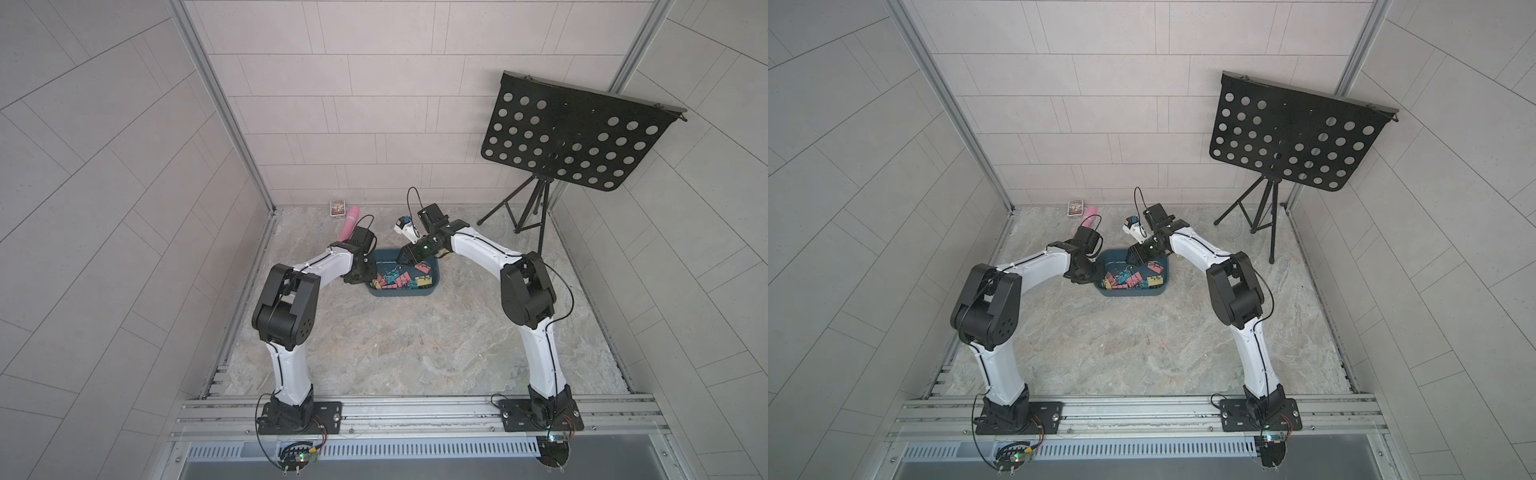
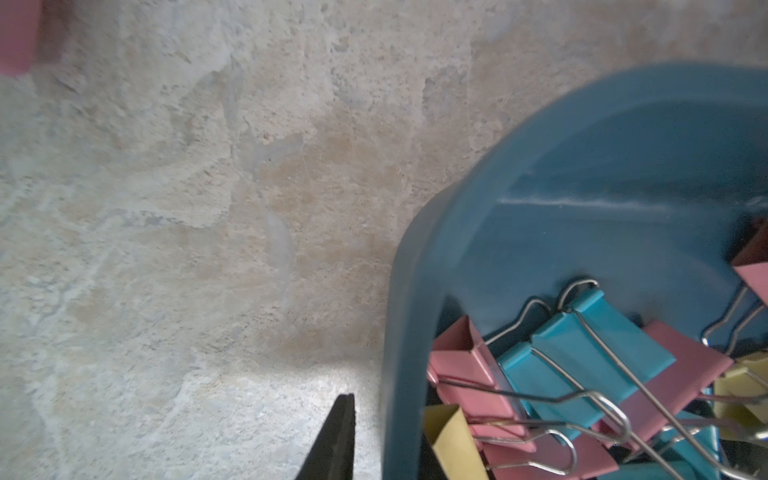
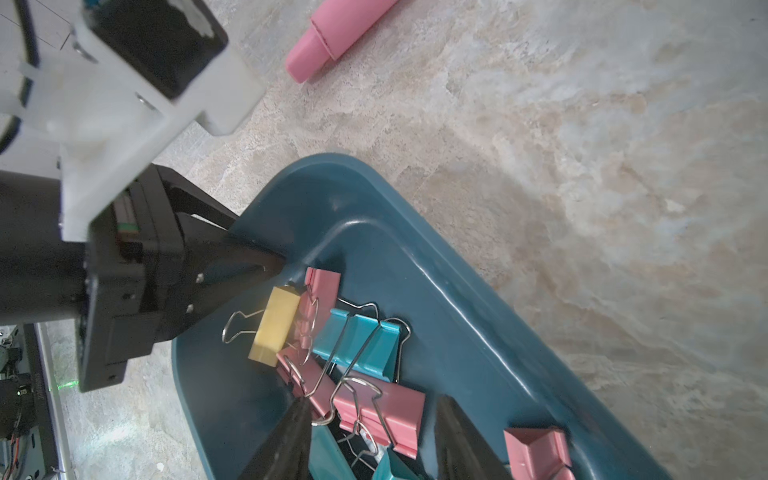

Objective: Take out the binder clips from the storage box
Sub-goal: Pick up the binder clip from the storage box.

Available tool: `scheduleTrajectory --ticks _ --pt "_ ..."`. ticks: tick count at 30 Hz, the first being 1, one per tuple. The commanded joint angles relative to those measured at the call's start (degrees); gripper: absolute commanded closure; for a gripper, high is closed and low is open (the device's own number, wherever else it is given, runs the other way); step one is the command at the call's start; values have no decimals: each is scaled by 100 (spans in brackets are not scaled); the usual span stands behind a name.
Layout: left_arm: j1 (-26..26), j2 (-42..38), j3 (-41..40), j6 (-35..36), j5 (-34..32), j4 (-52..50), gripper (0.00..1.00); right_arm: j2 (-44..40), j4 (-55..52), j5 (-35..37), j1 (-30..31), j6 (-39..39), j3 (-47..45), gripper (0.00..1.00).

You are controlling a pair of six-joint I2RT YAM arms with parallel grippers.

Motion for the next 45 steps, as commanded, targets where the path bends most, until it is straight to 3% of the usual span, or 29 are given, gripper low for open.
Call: scheduleTrajectory --ticks 1,29,45 --pt "39 -190 116 7 -74 -170 76 129 -171 -76 39 -62 117 49" --pt "39 -212 81 -11 -21 -143 76 629 -366 -336 86 -215 513 51" --pt "48 -230 63 -10 -32 -149 76 738 -565 -579 112 -408 507 64"
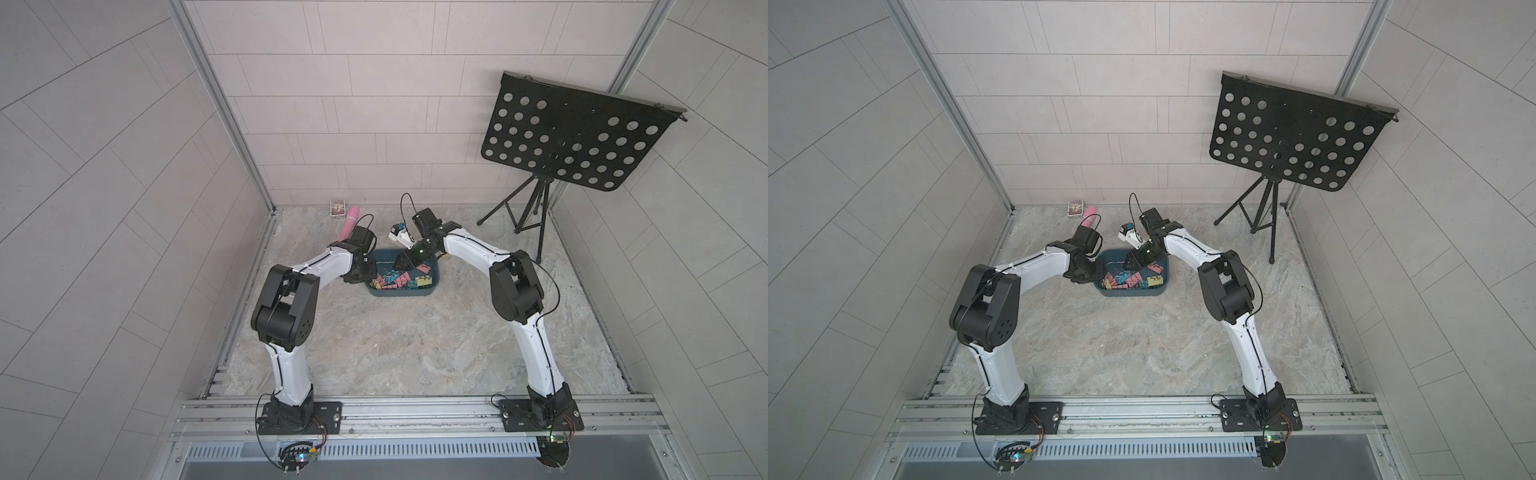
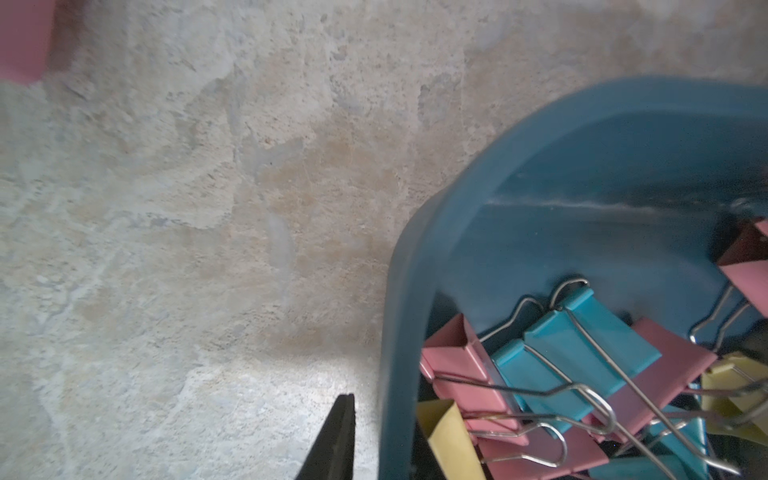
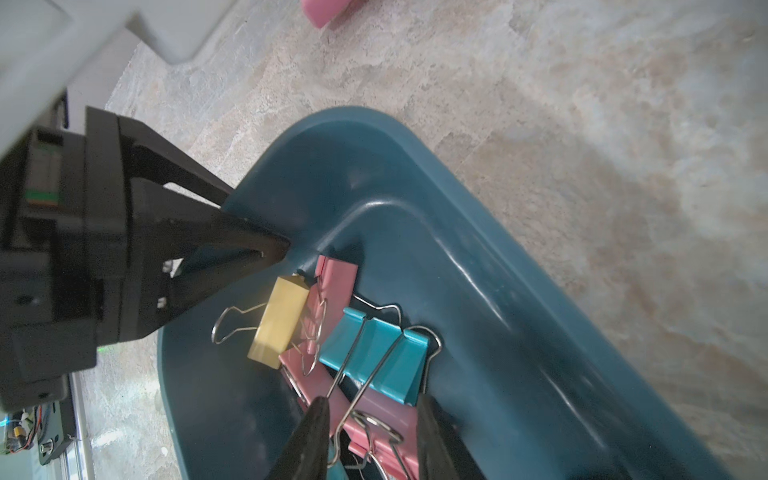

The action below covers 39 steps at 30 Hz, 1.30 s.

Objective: Take out the binder clips from the storage box
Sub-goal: Pick up the binder clip from the storage box.

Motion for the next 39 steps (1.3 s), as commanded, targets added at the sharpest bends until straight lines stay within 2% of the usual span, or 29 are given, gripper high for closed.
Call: scheduleTrajectory --ticks 1,19,39 --pt "46 -181 60 -7 -44 -148 76 184 -206 -118 35 -148 68 65" --pt "42 -205 68 -7 -71 -165 76 76 -333 -34 36 -297 113 88" --pt "80 -213 111 19 -62 -251 76 -898 -203 84 -317 -174 -296 93"
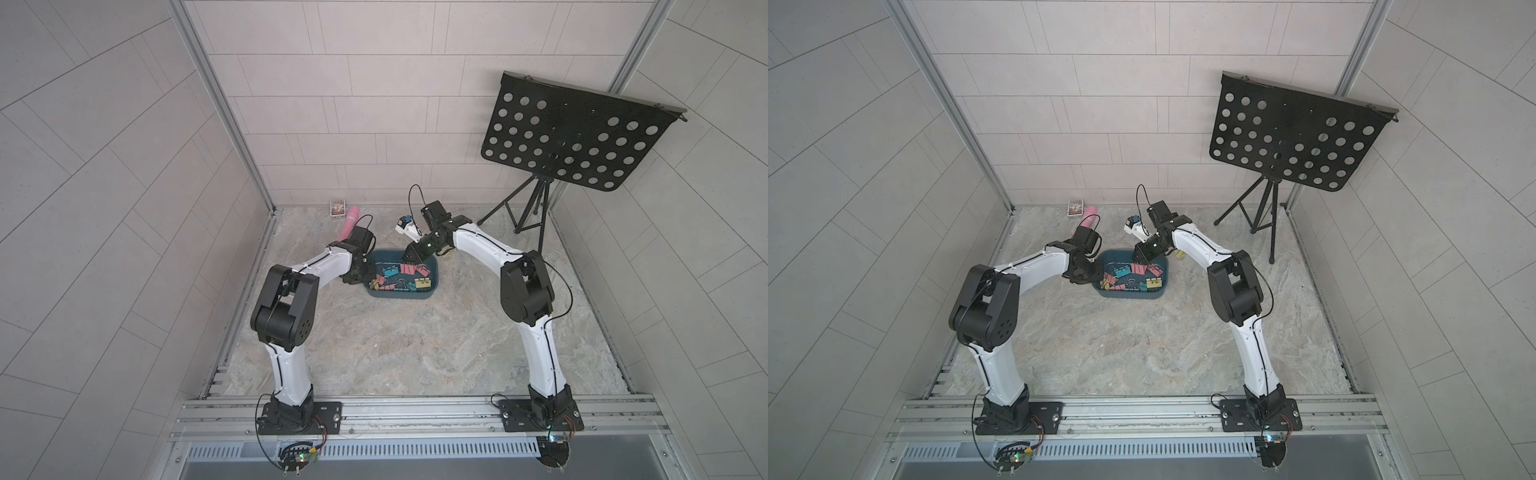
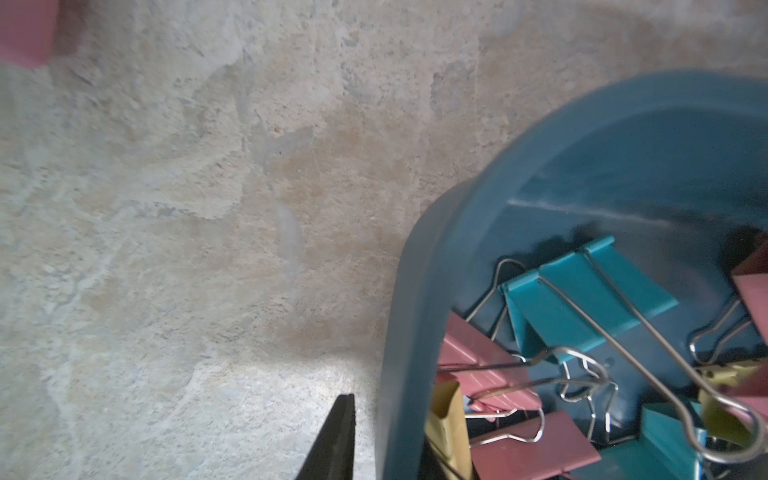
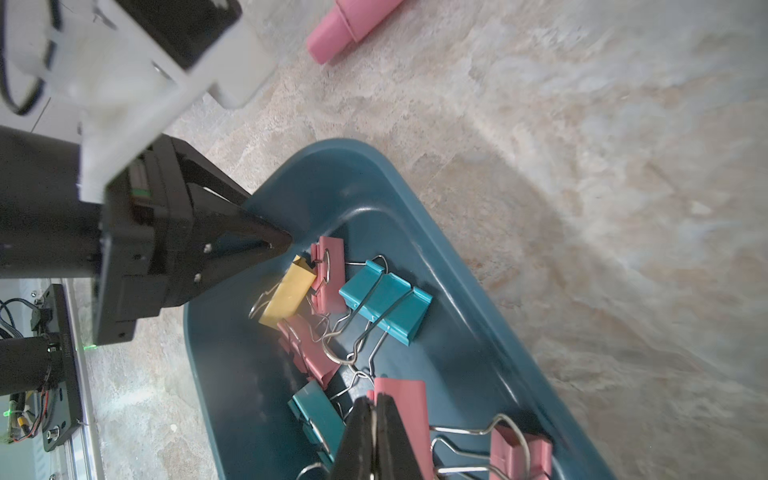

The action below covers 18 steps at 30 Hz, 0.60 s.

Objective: Take out the binder clips from the storage box
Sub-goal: Pick up the binder clip from the storage box, then place the binder clip at the center of the board.

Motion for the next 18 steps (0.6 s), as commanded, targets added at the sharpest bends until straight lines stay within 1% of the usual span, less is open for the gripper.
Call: scheduleTrajectory --ticks 1,6,12,18 --pt "40 -217 116 12 -67 -155 76 -412 67 -18 -74 80 -220 93" --pt "53 -194 158 16 -52 -164 76 -866 316 -121 -254 277 -451 94" --pt "52 -147 171 25 4 -164 76 -1460 924 -130 -651 614 -1040 95" --pt "49 -146 157 -5 50 -111 76 -1774 1899 -226 -1308 1404 -1739 96"
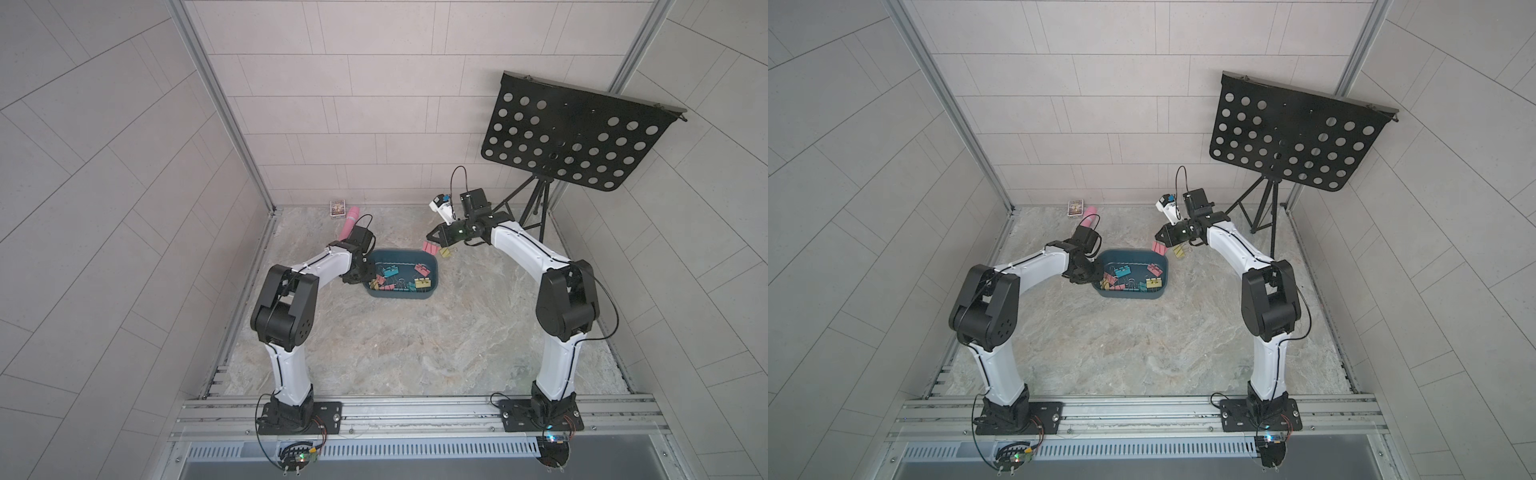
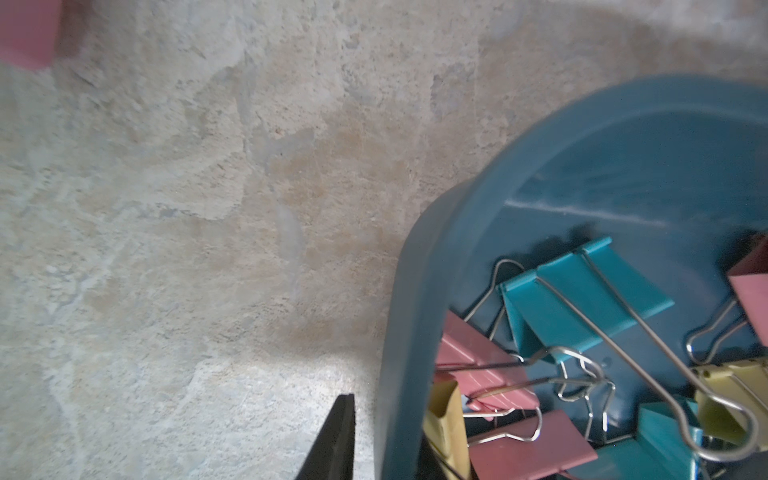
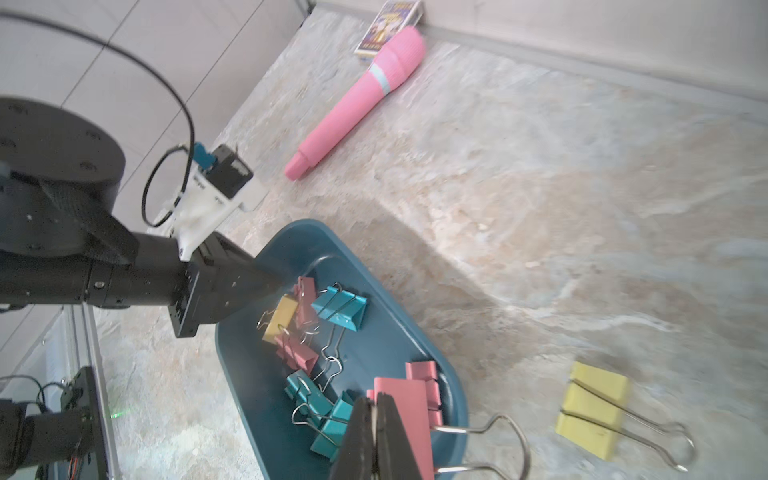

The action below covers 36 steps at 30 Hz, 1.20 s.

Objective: Take out the binder clips from the storage box
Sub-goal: Place the binder clip at the center of the board.

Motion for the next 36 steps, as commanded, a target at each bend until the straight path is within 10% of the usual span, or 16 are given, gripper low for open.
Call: scheduleTrajectory --ticks 1,36 --pt "47 -150 124 -1 13 -91 76 -217 693 -60 -300 555 -329 96" --pt "47 -288 -96 -10 25 23 76 867 2510 163 -1644 1735 -1273 95"
